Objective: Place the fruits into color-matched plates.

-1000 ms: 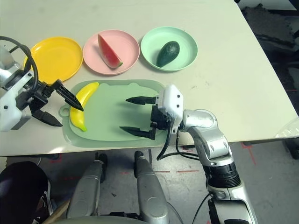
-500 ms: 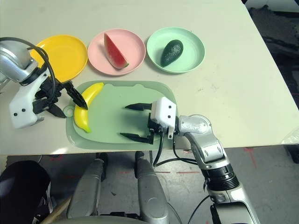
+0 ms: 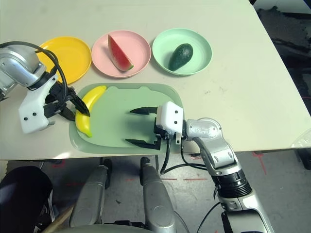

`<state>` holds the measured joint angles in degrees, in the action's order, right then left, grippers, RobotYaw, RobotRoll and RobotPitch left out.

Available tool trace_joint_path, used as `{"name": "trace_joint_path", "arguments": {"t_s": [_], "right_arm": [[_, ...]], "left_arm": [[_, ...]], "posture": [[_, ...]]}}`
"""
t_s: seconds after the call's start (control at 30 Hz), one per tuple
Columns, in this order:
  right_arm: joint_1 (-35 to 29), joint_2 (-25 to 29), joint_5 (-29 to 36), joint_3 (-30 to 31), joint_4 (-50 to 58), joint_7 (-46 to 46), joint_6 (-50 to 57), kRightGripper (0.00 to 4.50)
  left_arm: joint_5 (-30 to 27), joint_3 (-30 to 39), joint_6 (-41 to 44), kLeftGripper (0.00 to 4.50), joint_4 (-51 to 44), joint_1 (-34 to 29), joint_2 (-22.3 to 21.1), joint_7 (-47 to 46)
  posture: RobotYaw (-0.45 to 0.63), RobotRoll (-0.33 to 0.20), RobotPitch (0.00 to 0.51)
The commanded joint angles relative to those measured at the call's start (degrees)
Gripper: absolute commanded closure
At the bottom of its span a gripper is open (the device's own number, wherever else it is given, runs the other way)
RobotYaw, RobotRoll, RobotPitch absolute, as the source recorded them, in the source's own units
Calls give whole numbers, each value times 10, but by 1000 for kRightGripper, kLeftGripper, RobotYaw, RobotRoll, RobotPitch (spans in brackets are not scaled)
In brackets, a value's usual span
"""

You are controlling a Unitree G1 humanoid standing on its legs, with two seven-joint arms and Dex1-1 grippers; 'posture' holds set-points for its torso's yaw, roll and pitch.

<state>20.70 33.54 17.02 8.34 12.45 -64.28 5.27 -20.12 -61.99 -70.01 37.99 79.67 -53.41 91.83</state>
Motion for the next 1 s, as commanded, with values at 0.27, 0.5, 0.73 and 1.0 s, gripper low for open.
{"name": "trace_joint_path", "arguments": {"t_s": [0.27, 0.5, 0.73, 1.0], "right_arm": [[-20, -6, 36, -13, 28, 30, 39, 0], [-53, -35, 75, -26, 130, 134, 143, 0], [-68, -74, 74, -21, 211, 248, 216, 0], [-76, -83, 70, -11, 239, 292, 245, 0]], "left_arm": [[-16, 5, 31, 2865, 8, -10, -40, 7], [1, 69, 51, 2866, 70, -1, -45, 7], [66, 159, 47, 2866, 160, 31, -20, 7], [-13, 207, 156, 2866, 116, -2, -23, 7]], "posture": [[-54, 0, 410], [-40, 0, 415], [-35, 0, 423], [-43, 0, 425]]}}
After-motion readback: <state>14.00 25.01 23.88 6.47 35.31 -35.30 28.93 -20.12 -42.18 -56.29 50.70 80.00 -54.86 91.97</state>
